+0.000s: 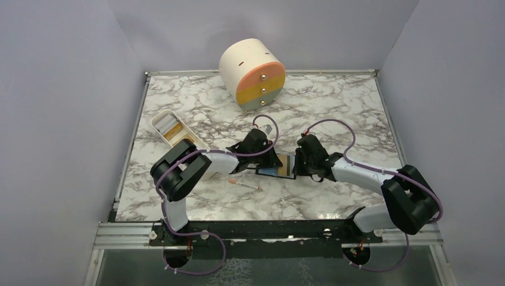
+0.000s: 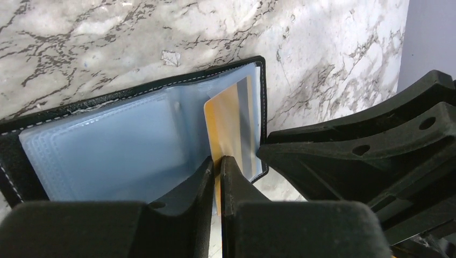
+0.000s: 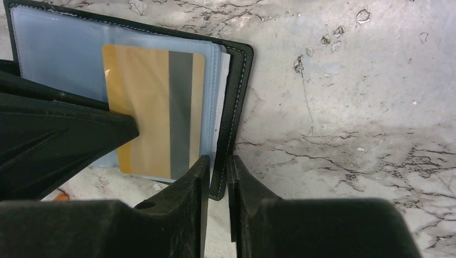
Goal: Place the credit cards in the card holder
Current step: Insert the credit card into the card holder.
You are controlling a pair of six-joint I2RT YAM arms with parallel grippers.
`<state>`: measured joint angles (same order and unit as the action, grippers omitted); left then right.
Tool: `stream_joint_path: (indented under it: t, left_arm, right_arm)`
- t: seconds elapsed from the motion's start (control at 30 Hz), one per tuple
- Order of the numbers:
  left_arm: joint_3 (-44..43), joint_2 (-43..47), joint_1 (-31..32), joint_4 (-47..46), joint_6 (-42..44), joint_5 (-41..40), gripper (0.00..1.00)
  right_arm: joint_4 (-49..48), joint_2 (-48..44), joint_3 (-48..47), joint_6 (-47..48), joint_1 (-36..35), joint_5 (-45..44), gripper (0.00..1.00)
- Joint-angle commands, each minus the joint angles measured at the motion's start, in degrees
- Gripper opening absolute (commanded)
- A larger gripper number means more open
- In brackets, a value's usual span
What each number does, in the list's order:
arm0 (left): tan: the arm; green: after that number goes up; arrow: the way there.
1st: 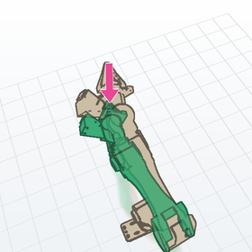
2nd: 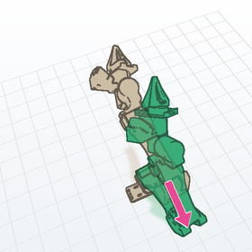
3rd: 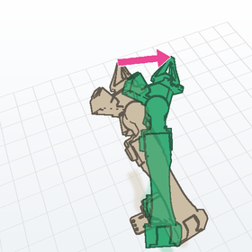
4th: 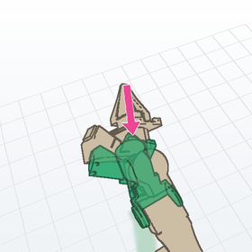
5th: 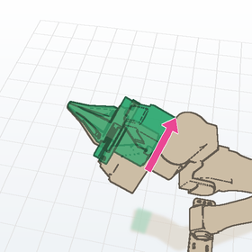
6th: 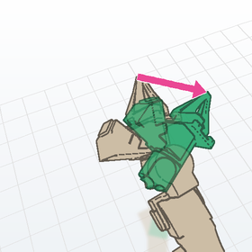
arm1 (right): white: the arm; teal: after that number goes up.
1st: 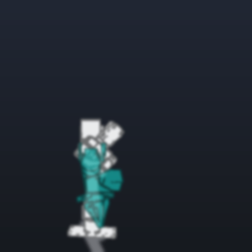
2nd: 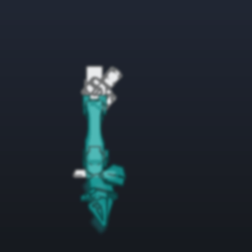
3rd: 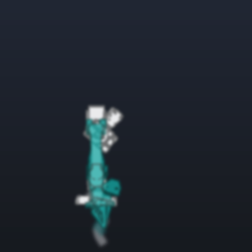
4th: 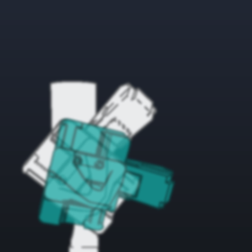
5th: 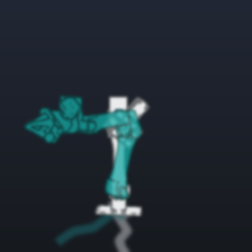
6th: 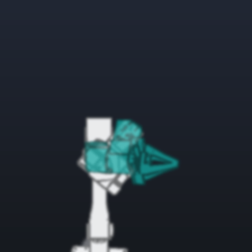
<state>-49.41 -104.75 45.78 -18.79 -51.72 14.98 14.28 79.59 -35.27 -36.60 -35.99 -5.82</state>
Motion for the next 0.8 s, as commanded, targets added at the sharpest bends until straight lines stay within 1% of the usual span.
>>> stream_joint_path:
  t: [0.0,0.07,0.23,0.37,0.47,0.77]
  left_arm:
    - [-1.2,-1.7,1.7,-1.5,-0.6,1.6,0.09]
    - [-1.2,-1.3,1.8,-1.5,-0.3,1.6,0.14]
    - [0.3,1.2,1.8,-1.3,-0.2,-0.8,0.34]
    - [2.3,2.7,1.7,-0.3,-0.8,-1.9,0.43]
    - [3.0,3.5,1.7,-0.3,-0.4,-2.2,0.45]
    - [1.3,1.4,2.4,-2.0,-0.8,-0.6,0.45]
  right_arm:
    - [-4.3,1.8,1.8,-0.8,0.0,-0.5,0.19]
    - [-4.1,1.8,2.1,-1.4,0.0,-0.7,0.19]
    - [-1.8,-0.5,2.0,-1.6,0.0,-3.0,0.2]
    - [0.0,-2.7,1.3,-1.2,0.0,-4.8,0.21]
    - [1.7,-3.1,0.1,-0.8,0.0,-5.8,0.21]
    - [2.2,-6.8,0.0,-1.2,0.0,-6.6,0.22]
